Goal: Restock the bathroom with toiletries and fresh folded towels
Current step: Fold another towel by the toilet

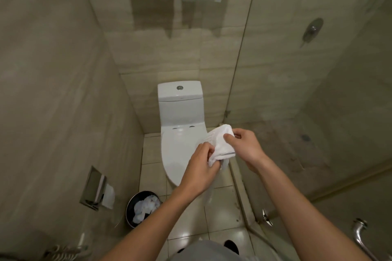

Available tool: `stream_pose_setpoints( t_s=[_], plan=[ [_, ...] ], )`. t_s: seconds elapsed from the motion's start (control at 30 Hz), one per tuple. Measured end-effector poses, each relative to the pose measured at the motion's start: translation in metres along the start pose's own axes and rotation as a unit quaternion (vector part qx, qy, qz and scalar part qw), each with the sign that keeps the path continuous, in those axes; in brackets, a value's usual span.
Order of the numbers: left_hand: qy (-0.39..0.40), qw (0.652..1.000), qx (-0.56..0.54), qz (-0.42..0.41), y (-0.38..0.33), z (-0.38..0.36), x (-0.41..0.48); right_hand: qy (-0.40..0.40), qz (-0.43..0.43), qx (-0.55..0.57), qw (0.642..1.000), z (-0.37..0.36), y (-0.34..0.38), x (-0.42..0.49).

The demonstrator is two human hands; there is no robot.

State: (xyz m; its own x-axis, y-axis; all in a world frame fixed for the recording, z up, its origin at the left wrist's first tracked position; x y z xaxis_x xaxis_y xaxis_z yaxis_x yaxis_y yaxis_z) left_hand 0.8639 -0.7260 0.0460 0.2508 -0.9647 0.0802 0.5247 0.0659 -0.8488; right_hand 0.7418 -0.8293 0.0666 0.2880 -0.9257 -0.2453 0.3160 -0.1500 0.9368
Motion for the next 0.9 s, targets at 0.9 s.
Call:
stream_pose_setpoints(
  t_s=[0.9],
  plan=[
    [-0.001, 0.899, -0.35, 0.263, 0.002, -0.013, 0.041, 0.107, 0.055, -0.046, 0.992, -0.004, -0.02, -0.027]
  ],
)
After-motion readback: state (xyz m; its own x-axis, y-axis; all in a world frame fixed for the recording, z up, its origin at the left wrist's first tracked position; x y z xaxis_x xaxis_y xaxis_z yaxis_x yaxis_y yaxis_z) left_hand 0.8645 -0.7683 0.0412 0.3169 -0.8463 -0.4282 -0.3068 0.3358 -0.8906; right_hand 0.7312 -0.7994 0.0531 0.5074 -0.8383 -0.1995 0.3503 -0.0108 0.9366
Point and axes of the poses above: each hand's wrist, its own x-axis towards the middle knuckle, its own z-axis out of the back of the hand, y = z × x, the point moved 4 cm from there along x, towards the middle knuckle, and after that the axes turned 1 degree about x, right-handed, at the moved point
